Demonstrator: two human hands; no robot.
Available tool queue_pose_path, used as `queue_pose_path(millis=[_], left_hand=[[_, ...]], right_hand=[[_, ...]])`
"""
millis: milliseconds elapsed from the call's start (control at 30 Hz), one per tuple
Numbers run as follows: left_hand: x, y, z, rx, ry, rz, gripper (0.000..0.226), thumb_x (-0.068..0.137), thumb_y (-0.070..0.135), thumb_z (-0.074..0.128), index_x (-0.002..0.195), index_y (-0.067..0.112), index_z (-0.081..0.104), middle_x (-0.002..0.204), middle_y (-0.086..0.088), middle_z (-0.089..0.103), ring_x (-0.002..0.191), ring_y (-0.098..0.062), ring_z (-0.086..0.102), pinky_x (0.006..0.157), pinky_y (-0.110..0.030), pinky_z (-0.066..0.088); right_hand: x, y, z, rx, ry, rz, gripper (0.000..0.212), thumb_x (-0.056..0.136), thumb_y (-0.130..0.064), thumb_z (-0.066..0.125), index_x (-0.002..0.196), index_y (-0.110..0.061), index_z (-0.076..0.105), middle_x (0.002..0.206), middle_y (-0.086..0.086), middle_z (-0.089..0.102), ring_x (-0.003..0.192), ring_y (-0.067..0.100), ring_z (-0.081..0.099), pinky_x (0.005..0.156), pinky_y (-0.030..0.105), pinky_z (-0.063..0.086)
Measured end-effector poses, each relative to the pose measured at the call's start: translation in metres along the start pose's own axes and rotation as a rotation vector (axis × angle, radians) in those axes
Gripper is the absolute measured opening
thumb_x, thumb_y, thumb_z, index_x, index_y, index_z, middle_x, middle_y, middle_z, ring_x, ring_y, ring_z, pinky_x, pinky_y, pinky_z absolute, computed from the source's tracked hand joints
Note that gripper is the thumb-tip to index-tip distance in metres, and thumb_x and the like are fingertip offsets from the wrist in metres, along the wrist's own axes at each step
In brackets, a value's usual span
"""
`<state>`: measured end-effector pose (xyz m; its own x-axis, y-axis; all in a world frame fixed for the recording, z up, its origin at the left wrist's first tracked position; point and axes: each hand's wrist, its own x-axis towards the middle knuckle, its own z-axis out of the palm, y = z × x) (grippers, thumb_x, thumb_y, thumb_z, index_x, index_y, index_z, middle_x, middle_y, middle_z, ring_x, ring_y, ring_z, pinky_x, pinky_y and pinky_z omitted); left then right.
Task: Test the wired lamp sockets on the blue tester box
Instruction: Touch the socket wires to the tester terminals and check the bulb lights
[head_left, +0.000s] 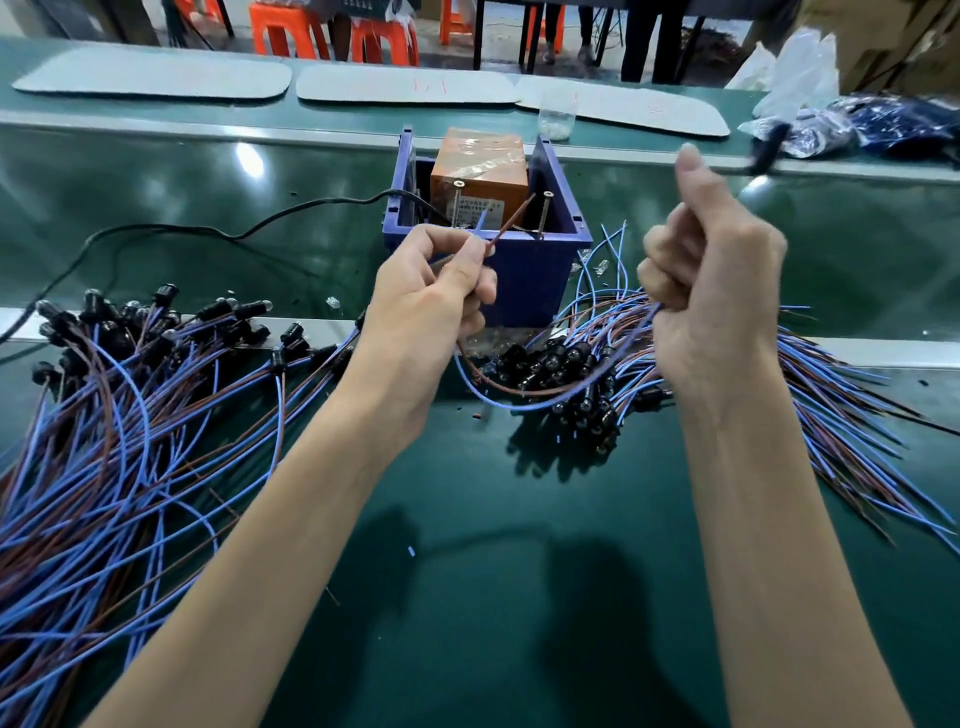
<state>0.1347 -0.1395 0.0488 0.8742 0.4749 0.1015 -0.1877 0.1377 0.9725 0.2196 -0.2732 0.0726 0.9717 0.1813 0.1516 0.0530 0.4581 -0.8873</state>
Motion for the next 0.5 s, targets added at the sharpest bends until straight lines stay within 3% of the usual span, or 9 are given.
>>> queue_pose_path(millis=[67,100,233,333,433,500], left_hand=[[0.001,0.002,0.0,-0.109,0.03,0.003,0.017,0.1,0.006,0.045,0.084,0.012,0.051,0.058,0.008,0.051,0.046,-0.002,0.037,0.047,-0.013,0.033],[0.001,0.003,0.0,-0.169,0.047,-0.003,0.017,0.099,0.005,0.047,0.084,0.011,0.052,0.061,0.005,0.05,0.046,-0.003,0.036,0.047,-0.014,0.034],[0.004,0.009,-0.001,-0.393,0.096,-0.046,0.015,0.098,0.004,0.047,0.085,0.008,0.053,0.066,-0.001,0.049,0.047,-0.003,0.038,0.046,-0.013,0.036],[0.003,0.013,-0.001,-0.491,0.102,-0.066,0.014,0.097,0.005,0.048,0.086,0.009,0.054,0.068,-0.001,0.05,0.051,-0.004,0.041,0.049,-0.013,0.039],[0.002,0.014,0.0,-0.448,0.102,-0.084,0.012,0.095,0.011,0.051,0.085,0.014,0.057,0.066,0.004,0.057,0.063,-0.007,0.052,0.062,-0.018,0.043],[0.001,0.014,0.002,-0.429,0.088,-0.087,0.01,0.095,0.014,0.051,0.086,0.016,0.056,0.065,0.004,0.063,0.074,-0.018,0.06,0.072,-0.031,0.044]], right_hand=[[-0.003,0.0,0.002,0.176,-0.104,0.015,0.055,0.098,-0.02,0.048,0.044,-0.018,0.039,0.04,-0.009,0.027,0.037,0.005,0.017,0.034,0.017,0.016],[-0.004,0.001,0.004,0.245,-0.152,0.013,0.051,0.1,-0.019,0.043,0.049,-0.016,0.042,0.042,-0.008,0.026,0.038,0.005,0.017,0.035,0.017,0.016],[-0.007,0.01,0.014,0.308,-0.26,0.002,0.023,0.097,0.003,0.03,0.087,-0.009,0.048,0.053,-0.004,0.037,0.044,0.006,0.028,0.04,0.017,0.02],[-0.01,0.014,0.019,0.104,-0.332,0.013,0.03,0.094,0.008,0.033,0.103,-0.012,0.054,0.072,-0.002,0.051,0.054,0.004,0.04,0.04,0.014,0.022],[-0.015,0.016,0.021,-0.304,-0.458,0.084,0.03,0.103,-0.018,0.035,0.098,-0.02,0.065,0.09,-0.005,0.065,0.067,0.005,0.052,0.039,0.008,0.027],[-0.02,0.016,0.023,-0.422,-0.579,0.17,0.04,0.105,-0.033,0.031,0.092,-0.02,0.066,0.085,-0.004,0.069,0.068,0.005,0.058,0.042,0.005,0.033]])
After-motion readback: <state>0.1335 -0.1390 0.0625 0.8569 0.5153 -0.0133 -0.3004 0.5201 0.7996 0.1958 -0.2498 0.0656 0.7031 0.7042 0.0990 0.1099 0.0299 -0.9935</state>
